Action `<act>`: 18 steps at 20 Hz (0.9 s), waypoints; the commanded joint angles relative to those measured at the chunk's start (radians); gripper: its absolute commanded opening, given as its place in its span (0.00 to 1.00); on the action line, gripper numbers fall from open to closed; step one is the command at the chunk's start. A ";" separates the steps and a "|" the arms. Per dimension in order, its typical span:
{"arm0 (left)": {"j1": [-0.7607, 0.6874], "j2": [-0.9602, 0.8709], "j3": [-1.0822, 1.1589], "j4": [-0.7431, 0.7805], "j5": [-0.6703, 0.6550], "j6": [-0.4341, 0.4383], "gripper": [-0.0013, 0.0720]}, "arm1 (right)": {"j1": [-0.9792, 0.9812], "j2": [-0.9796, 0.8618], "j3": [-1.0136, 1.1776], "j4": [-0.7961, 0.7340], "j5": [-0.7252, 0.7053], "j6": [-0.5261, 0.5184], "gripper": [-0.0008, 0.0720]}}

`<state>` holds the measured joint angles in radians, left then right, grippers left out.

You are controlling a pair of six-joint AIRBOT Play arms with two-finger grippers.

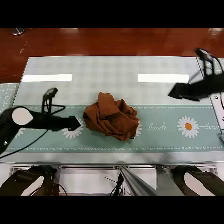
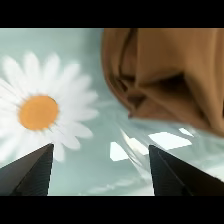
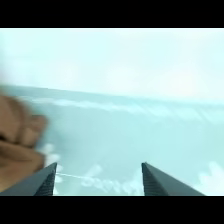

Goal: Fold the shirts.

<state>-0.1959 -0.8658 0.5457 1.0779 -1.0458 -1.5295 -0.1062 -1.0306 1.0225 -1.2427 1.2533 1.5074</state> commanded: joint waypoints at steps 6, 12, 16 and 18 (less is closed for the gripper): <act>-0.207 -0.215 -0.158 -0.685 0.376 0.417 0.98 | -0.142 0.255 -0.603 0.364 -0.190 -0.122 0.86; -0.307 -0.381 -0.006 -0.686 0.437 0.423 0.97 | -0.031 0.255 -0.607 0.385 -0.255 -0.098 0.86; -0.267 -0.386 0.035 -0.682 0.426 0.425 0.06 | 0.023 0.249 -0.607 0.383 -0.280 -0.085 0.86; -0.252 -0.385 0.046 -0.682 0.401 0.430 0.06 | 0.052 0.207 -0.607 0.386 -0.297 -0.078 0.86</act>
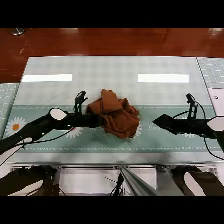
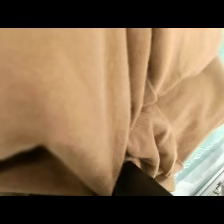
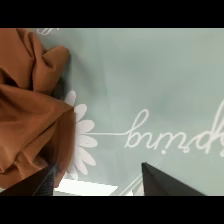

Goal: Fold the shirts.

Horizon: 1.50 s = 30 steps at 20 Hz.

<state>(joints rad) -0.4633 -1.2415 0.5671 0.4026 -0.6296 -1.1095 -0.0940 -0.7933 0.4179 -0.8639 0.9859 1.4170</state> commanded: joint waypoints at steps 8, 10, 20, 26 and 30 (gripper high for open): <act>0.059 -0.010 0.029 -0.008 -0.114 0.016 0.06 | 0.168 -0.414 0.187 0.157 -0.156 -0.085 0.86; 0.059 -0.010 0.029 -0.008 -0.127 0.016 0.06 | 0.217 -0.528 0.281 0.162 -0.136 -0.091 0.86; 0.095 0.016 0.103 -0.011 -0.238 0.017 0.06 | 0.314 -0.740 0.592 0.130 -0.044 -0.092 0.06; 0.306 0.145 0.475 -0.011 -0.326 0.008 0.06 | 0.207 -0.598 1.109 -0.117 0.126 0.035 0.05; 0.430 0.165 0.776 -0.007 -0.389 -0.074 0.06 | 0.191 -0.491 1.522 -0.236 0.232 0.053 0.05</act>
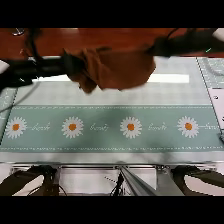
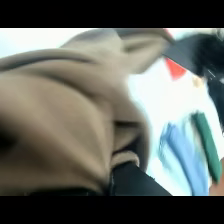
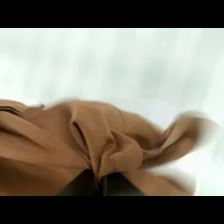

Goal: Fold the shirts.

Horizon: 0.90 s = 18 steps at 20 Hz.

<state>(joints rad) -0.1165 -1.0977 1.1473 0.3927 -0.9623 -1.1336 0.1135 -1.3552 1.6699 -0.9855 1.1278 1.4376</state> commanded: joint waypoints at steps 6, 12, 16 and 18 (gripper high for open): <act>0.114 0.080 0.449 0.192 -0.388 -0.146 0.06 | -0.017 0.373 0.379 -0.212 0.325 -0.011 0.05; -0.150 0.278 0.247 0.732 -0.455 -0.398 0.06 | -0.017 0.608 0.125 -0.226 0.476 0.021 0.05; -0.353 0.347 -0.115 0.849 -0.281 -0.512 0.06 | -0.017 0.727 -0.338 -0.225 0.411 0.064 0.05; -0.411 0.329 -0.273 0.849 -0.150 -0.524 0.06 | -0.017 0.737 -0.579 -0.225 0.306 0.080 0.05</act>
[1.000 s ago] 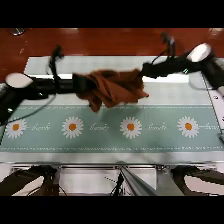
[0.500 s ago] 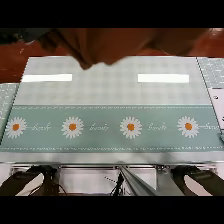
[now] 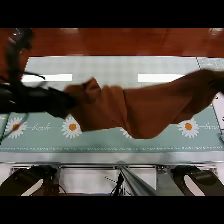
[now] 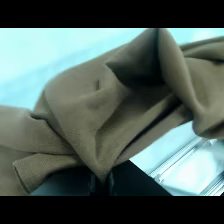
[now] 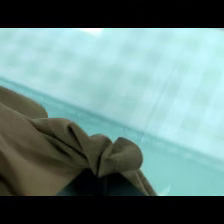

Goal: Fold the shirts.

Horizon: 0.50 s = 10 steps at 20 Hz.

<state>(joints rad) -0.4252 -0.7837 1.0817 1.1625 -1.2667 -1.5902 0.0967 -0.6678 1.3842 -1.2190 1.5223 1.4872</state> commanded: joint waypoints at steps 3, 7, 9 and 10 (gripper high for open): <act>-0.114 -0.062 -0.344 0.077 0.328 -0.129 0.06 | 0.000 -0.012 -0.572 0.003 -0.330 0.060 0.06; -0.109 -0.223 -0.333 0.076 0.526 -0.125 0.06 | -0.058 -0.284 -0.570 0.046 -0.489 0.074 0.06; -0.109 -0.312 -0.289 0.045 0.569 -0.126 0.21 | -0.122 -0.433 -0.494 0.140 -0.473 0.069 0.06; -0.109 -0.347 -0.257 0.027 0.562 -0.125 0.61 | -0.145 -0.491 -0.455 0.197 -0.455 0.058 0.06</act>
<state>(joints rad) -0.5301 -1.0283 0.7902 1.2263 -0.7975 -1.7065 0.0128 -0.9901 0.8845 -1.1431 1.1057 1.5528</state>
